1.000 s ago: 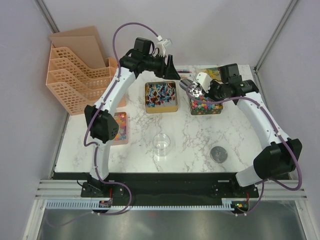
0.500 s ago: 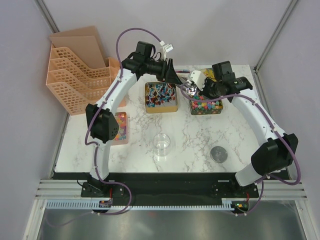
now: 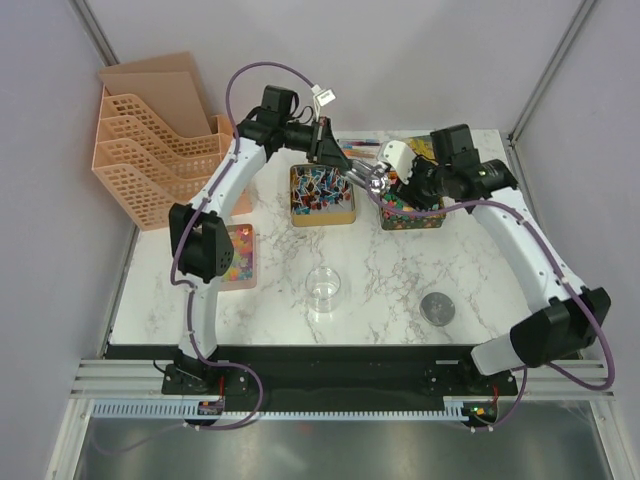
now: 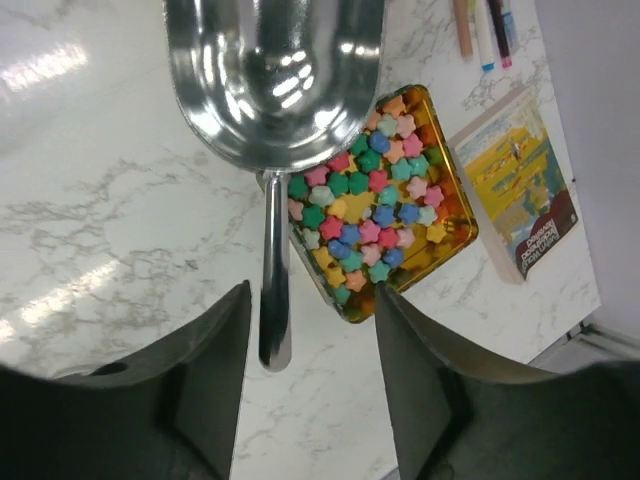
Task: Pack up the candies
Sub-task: Pick up the spatula from the center of the board.
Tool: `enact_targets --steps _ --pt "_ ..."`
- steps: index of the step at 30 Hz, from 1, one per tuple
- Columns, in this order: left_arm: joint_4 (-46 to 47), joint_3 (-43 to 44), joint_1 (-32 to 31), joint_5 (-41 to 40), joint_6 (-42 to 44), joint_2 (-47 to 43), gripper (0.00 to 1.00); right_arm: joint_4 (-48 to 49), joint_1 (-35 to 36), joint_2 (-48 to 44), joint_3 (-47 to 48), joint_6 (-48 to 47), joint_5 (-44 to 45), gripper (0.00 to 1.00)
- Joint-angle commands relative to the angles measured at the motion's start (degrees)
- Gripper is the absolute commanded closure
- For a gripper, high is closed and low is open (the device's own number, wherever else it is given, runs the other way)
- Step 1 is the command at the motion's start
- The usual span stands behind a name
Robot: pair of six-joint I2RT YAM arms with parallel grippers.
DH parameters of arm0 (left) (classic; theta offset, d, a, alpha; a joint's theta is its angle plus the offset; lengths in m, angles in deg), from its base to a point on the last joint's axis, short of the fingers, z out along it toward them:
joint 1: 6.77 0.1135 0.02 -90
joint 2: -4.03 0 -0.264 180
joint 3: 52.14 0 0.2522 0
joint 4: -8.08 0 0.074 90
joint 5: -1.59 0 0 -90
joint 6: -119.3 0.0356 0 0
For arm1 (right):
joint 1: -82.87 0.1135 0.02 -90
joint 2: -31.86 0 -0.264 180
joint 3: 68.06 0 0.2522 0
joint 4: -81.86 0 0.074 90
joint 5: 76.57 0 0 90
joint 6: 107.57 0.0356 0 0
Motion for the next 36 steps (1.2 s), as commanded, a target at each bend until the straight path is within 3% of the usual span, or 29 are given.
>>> enact_targets --steps 1,4,5,6,7,18,36 --pt "8.51 -2.48 3.76 18.40 -5.92 2.75 0.98 -2.99 -0.07 -8.69 -0.14 -0.17 -7.70 0.35" --pt "27.72 -8.36 4.99 26.49 -21.44 4.42 0.98 -3.70 -0.07 -11.50 -0.05 2.64 -10.80 0.30" --pt "36.14 -13.42 4.99 30.25 -37.77 5.21 0.98 -3.53 -0.07 -11.95 -0.14 2.82 -12.89 0.30" --pt "60.07 -15.91 4.82 31.25 -46.81 5.65 0.98 -2.48 0.02 -12.21 -0.14 3.08 -13.79 0.31" --pt "66.57 -17.50 4.64 32.13 -53.16 6.09 0.98 -2.04 0.02 -11.87 0.21 3.96 -14.49 0.31" --pt "66.28 -18.13 4.03 33.54 -54.37 6.28 0.98 -5.46 -0.07 0.69 9.09 4.05 -15.56 0.37" --pt "65.85 -18.49 4.03 33.45 -54.28 6.27 0.98 -3.70 -0.15 5.89 10.67 5.63 -13.71 0.50"
